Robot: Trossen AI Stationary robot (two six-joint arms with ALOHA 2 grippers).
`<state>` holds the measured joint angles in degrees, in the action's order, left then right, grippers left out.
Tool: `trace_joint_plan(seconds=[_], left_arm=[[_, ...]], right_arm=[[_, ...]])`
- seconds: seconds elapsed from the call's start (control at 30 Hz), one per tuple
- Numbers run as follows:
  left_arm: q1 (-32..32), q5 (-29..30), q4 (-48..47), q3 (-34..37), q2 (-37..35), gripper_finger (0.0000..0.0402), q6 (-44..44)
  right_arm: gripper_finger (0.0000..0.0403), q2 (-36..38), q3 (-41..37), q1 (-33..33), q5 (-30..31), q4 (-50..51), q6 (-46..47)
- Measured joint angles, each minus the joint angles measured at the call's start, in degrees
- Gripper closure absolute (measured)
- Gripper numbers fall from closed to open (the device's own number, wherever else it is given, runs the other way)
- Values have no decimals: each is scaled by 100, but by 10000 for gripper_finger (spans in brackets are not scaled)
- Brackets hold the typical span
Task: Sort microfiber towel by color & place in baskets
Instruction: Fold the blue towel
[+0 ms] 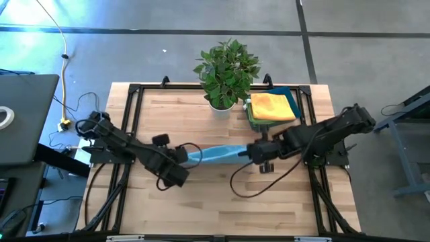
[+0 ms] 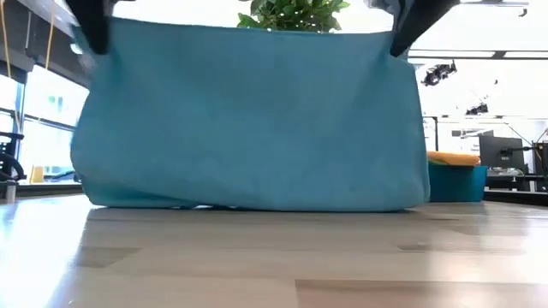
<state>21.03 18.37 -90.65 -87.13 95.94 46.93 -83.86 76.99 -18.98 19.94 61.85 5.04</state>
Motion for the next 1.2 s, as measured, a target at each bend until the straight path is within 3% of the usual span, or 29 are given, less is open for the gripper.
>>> trace_joint_plan(seconds=[0.13,0.27,0.4,0.77,0.87,1.03,1.2], left_arm=[[-270,700,39,-48,-144,401,-617],[-647,846,72,-56,-297,401,-1304],[-1011,854,75,-57,-550,401,-1407],[-1592,1612,54,-285,-1529,401,-1893],[-1725,1616,60,-283,-1660,401,-2208],[-1824,1280,62,-288,-1579,401,-2572],[-1839,1301,55,-284,-1358,402,-2869]], right_arm=[[403,7,558,206,742,479,-256],[403,9,1025,432,975,784,-486],[403,-2,1356,627,1159,990,-555],[403,-4,1596,988,1434,1018,-664],[403,-10,1596,1005,1672,1016,-897],[403,-10,1596,1014,1640,985,-1063],[403,-13,1596,1117,1627,933,-1150]])
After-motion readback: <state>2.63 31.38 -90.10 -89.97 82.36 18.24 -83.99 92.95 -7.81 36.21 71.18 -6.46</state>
